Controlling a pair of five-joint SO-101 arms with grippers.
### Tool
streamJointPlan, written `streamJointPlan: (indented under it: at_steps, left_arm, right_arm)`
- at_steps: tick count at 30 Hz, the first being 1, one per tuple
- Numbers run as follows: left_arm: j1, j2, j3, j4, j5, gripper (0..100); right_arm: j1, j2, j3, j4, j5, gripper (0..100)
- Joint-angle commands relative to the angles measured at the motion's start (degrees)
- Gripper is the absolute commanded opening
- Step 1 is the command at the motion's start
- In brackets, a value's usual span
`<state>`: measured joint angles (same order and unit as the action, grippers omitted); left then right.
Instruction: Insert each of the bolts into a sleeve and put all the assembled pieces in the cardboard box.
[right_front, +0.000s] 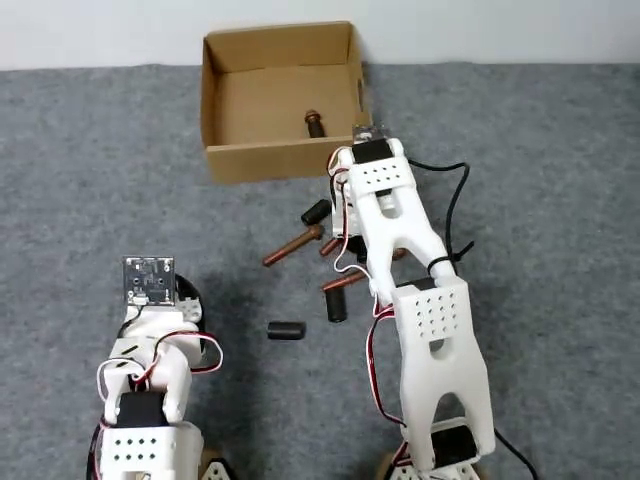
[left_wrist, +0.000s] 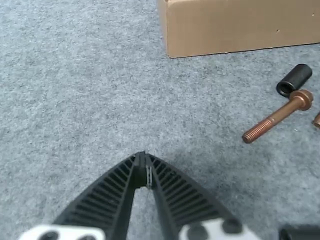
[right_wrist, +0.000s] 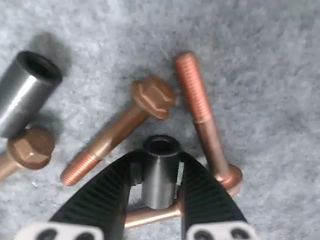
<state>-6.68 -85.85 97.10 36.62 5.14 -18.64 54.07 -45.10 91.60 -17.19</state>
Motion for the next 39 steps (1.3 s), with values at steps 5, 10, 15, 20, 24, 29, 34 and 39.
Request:
streamJointPlan:
  at_steps: [5, 10, 15, 20, 24, 29, 34, 39]
  left_arm:
    - [0.1, -0.3, -0.2, 0.4, -0.7, 1]
    - [0.1, -0.3, -0.2, 0.4, -0.7, 1]
    - [0.2, -0.2, -0.2, 0.4, -0.7, 1]
    - [0.3, -0.2, -0.2, 0.4, -0.4, 1]
    - [1.3, -0.2, -0.2, 0.4, -0.8, 1]
    - [5.5, -0.2, -3.8, 5.5, -0.8, 1]
    - [9.5, 1.0, -12.4, 11.4, -0.7, 1]
    - [15.7, 16.6, -25.1, 14.2, -0.8, 1]
  right_arm:
    - [-1.6, -6.8, -2.7, 5.8, 0.5, 0.9]
    - [-3.6, -14.1, -2.5, 11.5, 0.4, 0.9]
    - [-4.0, -25.9, 2.6, 11.4, 0.4, 0.8]
    - [-2.7, -40.8, 15.0, 11.3, -2.3, 0.8]
    - [0.2, -53.0, 25.8, 11.1, -3.3, 0.8]
    - [7.5, -67.6, 37.7, 11.0, -3.6, 0.8]
    - [16.8, -81.7, 53.5, 7.3, -3.3, 0.8]
    - [22.9, -96.2, 68.0, 3.6, -2.4, 0.8]
